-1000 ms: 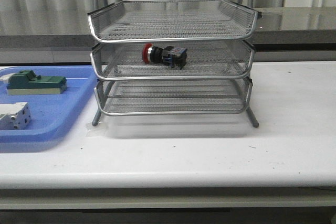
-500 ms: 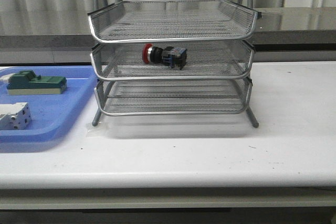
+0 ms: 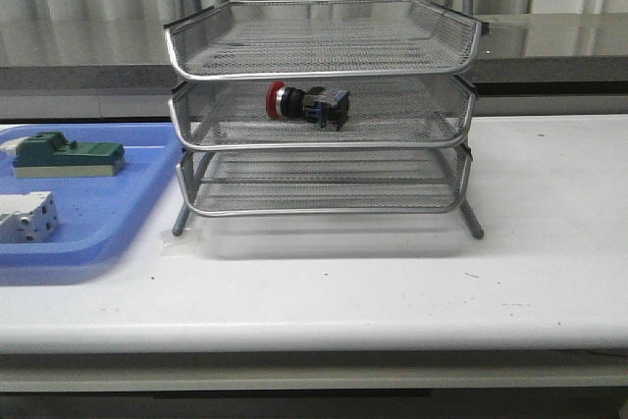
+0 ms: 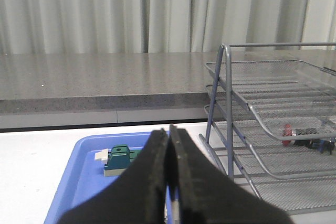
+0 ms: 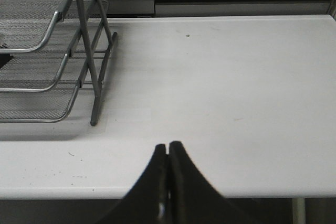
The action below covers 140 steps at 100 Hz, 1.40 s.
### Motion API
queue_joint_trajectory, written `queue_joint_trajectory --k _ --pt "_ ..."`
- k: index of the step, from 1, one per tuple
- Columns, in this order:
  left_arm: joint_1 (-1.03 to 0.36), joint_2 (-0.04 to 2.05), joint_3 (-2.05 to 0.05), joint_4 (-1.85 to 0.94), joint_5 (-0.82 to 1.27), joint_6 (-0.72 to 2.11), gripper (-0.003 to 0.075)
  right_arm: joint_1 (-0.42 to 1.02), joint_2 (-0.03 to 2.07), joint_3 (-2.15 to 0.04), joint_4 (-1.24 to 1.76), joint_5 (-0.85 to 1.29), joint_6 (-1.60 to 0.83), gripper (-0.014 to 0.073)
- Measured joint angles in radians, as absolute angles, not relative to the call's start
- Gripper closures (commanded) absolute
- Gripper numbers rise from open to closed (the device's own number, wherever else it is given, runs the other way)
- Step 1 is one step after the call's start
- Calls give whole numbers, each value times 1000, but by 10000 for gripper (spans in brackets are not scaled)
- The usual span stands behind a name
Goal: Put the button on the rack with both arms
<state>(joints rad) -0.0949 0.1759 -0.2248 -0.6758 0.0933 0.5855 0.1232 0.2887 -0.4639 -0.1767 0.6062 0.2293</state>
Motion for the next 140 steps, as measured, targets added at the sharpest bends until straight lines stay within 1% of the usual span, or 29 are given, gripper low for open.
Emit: queue_joint_trajectory --k 57,86,104,119,140 --pt "-95 176 -225 -676 93 586 741 123 263 -445 -189 583 225 692" --pt "-95 176 -225 -676 93 586 741 123 130 -219 -197 387 172 692" --pt "-95 176 -225 -676 93 586 741 123 68 -92 -160 325 117 692" --pt "-95 176 -225 -676 93 586 741 107 38 -26 -89 274 31 692" --pt "-95 176 -225 -676 93 586 741 68 14 23 -71 167 14 692"
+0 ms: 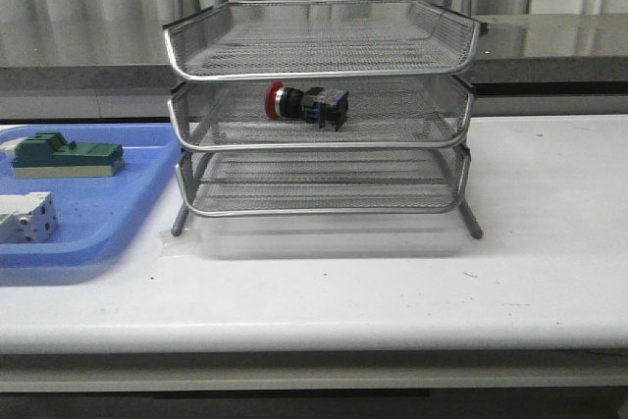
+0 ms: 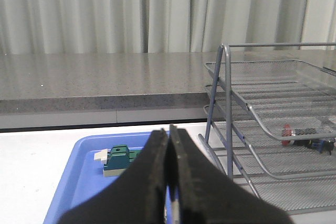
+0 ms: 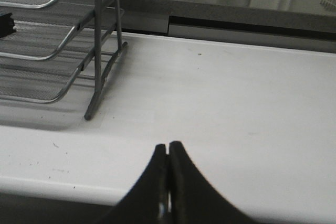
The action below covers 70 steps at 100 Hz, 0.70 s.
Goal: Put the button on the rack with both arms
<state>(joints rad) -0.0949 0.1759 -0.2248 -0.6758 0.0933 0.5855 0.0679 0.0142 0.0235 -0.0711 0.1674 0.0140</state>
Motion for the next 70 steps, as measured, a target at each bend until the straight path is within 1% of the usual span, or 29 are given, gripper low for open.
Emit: queue_joint_trajectory --k 15,70 --pt "-95 176 -225 -676 93 586 741 64 4 26 -60 111 12 692" --pt "-95 176 -225 -676 93 586 741 64 3 26 -57 99 10 692"
